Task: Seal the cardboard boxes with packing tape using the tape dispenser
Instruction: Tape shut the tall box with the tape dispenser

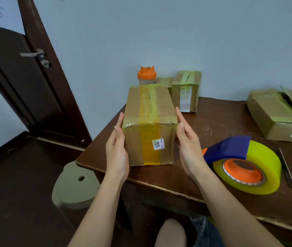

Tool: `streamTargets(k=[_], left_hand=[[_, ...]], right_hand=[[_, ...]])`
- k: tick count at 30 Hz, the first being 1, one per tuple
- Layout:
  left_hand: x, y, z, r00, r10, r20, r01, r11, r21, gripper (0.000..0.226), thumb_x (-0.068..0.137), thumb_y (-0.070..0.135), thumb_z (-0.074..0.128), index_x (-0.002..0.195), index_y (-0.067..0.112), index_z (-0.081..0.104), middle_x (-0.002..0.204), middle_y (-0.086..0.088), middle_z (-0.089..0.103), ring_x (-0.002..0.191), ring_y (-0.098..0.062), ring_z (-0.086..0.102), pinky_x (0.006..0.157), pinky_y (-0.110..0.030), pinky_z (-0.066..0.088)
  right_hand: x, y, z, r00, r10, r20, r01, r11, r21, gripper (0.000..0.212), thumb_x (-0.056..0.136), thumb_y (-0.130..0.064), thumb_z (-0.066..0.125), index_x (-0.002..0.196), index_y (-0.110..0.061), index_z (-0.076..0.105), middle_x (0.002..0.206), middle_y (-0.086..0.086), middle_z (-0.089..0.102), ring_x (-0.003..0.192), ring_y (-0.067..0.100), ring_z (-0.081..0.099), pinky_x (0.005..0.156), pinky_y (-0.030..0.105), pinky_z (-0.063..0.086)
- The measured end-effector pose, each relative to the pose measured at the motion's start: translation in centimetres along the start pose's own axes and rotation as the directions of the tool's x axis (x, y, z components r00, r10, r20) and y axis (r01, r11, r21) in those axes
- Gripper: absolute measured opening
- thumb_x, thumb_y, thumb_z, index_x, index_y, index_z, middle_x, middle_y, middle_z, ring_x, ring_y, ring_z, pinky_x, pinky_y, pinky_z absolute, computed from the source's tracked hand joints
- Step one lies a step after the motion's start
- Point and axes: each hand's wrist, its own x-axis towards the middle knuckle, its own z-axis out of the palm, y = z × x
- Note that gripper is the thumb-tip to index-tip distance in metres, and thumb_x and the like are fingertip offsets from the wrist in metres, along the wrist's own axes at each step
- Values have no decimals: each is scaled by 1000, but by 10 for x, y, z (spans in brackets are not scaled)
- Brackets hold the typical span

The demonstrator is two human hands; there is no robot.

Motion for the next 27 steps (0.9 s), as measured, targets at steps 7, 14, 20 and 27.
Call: streamTargets(k=[7, 14, 20, 27], left_hand=[[2, -7, -10, 995, 87, 46, -93, 985, 143, 33, 91, 59, 46, 122, 58, 57, 145, 18, 48, 140, -10, 39, 116, -45, 31], [4, -10, -10, 968, 248, 21, -240, 908, 343, 31, 96, 32, 44, 126, 36, 55, 123, 32, 59, 127, 0, 50, 97, -15, 46], [8, -13, -10, 944, 330, -1, -301, 863, 406, 27, 98, 22, 51, 121, 32, 60, 122, 24, 63, 122, -11, 57, 101, -33, 49], [9, -10, -6, 956, 291, -28, -264, 900, 346, 27, 94, 19, 57, 117, 32, 62, 119, 10, 66, 114, -10, 62, 89, -20, 52]], right_hand=[[1, 9, -13, 995, -34, 91, 39, 998, -50, 42, 96, -36, 45, 136, -51, 44, 150, -15, 38, 138, 0, 36, 108, 26, 38], [4, 21, -17, 959, -276, 61, 276, 866, -417, 41, 102, -28, 45, 142, -36, 37, 132, -4, 48, 121, 7, 48, 96, 17, 42], [10, 26, -9, 895, -446, -1, 345, 694, -632, 41, 99, -26, 47, 138, -17, 47, 108, 4, 50, 98, 1, 47, 81, 7, 38], [15, 21, -6, 898, -438, -46, 338, 752, -566, 34, 95, -35, 54, 127, -28, 54, 108, -2, 52, 102, 9, 53, 83, 26, 51]])
